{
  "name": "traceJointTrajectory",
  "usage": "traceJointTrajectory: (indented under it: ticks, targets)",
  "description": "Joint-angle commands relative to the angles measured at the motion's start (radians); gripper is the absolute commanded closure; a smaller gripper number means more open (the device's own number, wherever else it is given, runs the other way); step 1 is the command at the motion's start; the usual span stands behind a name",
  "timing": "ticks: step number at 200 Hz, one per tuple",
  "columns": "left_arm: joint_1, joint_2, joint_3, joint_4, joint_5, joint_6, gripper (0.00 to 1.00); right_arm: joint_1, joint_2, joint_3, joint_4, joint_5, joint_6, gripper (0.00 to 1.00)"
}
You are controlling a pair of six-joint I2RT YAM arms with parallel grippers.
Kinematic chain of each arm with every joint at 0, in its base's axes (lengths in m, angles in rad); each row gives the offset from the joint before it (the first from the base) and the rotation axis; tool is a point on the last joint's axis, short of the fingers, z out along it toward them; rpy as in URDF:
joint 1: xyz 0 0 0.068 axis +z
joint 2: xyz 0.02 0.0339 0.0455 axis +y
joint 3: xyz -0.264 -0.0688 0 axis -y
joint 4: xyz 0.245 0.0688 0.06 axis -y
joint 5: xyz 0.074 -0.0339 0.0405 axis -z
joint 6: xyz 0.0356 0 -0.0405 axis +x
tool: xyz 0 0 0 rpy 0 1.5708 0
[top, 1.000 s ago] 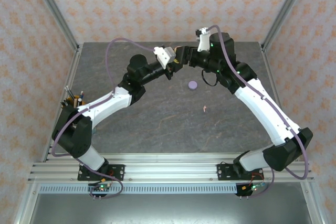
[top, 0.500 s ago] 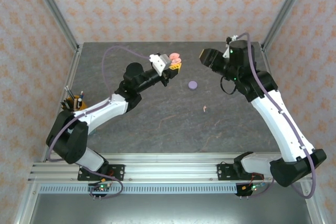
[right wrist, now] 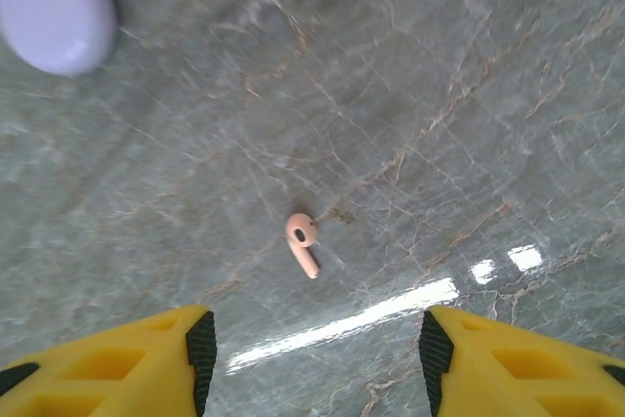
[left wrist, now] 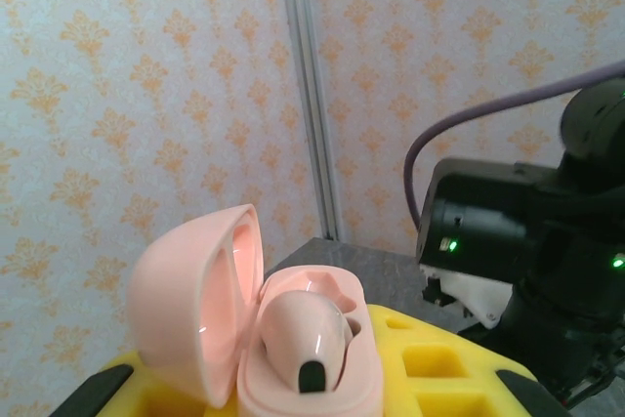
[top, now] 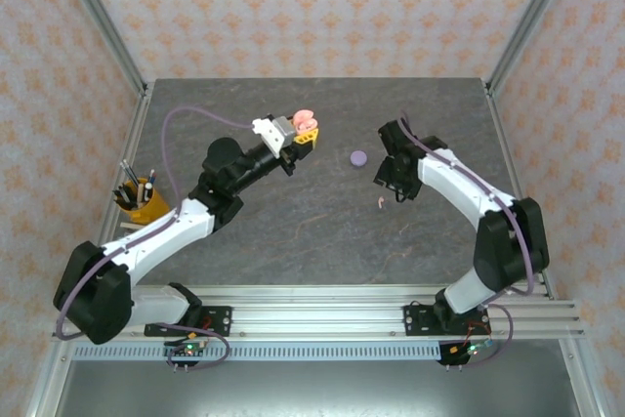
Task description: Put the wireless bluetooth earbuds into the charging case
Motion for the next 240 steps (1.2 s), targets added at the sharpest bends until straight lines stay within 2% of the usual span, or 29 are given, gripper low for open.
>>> traceJointTrajectory:
  ticks: [1,74,186,240]
  targets:
    - [0.0,-0.066,-0.035,0.008,-0.034,-0.005,1.0,-0.003,0.055,0.001,0.003,-0.012,0.045,0.43]
    - [-0.002,-0.124,-0.101,0.014,-0.061,0.004,1.0,-0.003,0.218,0.029,0.042,-0.064,0.018,0.54]
    - [-0.002,-0.112,-0.076,-0.01,-0.043,-0.002,1.0,-0.003,0.29,0.009,0.123,-0.068,-0.036,0.66]
    - [-0.001,-0.127,-0.072,-0.037,-0.05,0.006,1.0,-0.003,0.291,-0.015,0.158,-0.108,-0.053,0.77]
